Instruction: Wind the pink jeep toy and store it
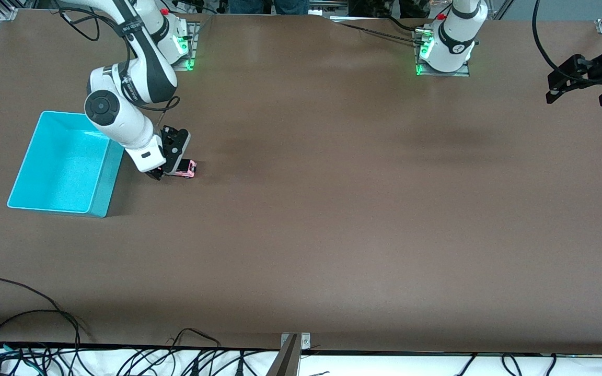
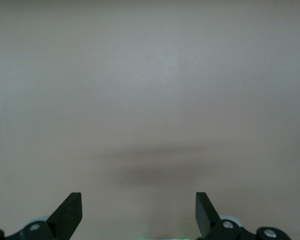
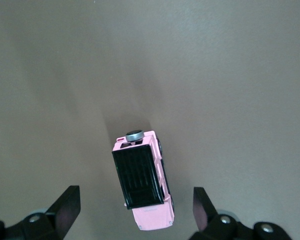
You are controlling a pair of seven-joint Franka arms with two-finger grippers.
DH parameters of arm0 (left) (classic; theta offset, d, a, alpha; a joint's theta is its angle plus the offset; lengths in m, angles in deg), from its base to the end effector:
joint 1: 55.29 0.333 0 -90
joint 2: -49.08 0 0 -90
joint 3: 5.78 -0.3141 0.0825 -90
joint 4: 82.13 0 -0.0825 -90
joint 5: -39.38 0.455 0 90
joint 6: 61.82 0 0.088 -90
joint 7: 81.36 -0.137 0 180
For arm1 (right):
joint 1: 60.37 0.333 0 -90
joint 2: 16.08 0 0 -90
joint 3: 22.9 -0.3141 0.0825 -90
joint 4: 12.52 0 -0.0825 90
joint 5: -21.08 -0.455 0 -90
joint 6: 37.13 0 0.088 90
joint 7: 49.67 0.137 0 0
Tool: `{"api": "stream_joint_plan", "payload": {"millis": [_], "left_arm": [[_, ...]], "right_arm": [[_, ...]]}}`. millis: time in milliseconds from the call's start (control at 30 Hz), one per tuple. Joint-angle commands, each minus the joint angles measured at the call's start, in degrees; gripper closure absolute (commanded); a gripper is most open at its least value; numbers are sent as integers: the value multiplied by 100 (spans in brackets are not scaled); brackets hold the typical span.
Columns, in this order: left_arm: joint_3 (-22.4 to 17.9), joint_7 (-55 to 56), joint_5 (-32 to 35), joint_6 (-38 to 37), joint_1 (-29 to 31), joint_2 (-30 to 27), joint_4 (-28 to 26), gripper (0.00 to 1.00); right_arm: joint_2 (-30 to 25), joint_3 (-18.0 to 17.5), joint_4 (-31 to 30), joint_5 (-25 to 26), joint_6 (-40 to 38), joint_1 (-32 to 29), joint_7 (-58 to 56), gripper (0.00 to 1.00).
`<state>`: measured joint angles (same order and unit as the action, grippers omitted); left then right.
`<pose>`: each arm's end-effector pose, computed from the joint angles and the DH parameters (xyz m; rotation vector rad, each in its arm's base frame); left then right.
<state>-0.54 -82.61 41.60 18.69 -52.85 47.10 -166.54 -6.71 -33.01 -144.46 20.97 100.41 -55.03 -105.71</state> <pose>0.5947 -0.0243 0.6517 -3.0976 0.1004 0.0513 0.5395 0.1522 0.1849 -2.5110 -1.8019 0.0757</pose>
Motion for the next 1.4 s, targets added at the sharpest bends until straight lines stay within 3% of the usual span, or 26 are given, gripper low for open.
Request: {"api": "stream_joint_plan", "payload": {"millis": [0,333,667,900,1100,1367], "left_arm": [[-340,160,50,-193,-473,136,249,0],[-384,319,-134,0,-517,110,12,0],[-735,292,-468,167,-491,13,-173,0],[-745,301,-460,158,-517,13,-155,0],[-718,301,-460,150,-517,48,-120,0],[-701,284,-459,88,-543,74,-50,0]], "right_arm": [[-191,-17,-621,-121,633,-42,-301,0],[257,-8,-921,-121,1820,-42,-873,0],[618,-8,-886,-103,2400,-85,-1048,0],[706,9,-886,-112,2489,-138,-1119,0],[767,44,-886,-112,2480,-156,-1110,28],[768,44,-886,-121,2418,-165,-1058,86]]}}
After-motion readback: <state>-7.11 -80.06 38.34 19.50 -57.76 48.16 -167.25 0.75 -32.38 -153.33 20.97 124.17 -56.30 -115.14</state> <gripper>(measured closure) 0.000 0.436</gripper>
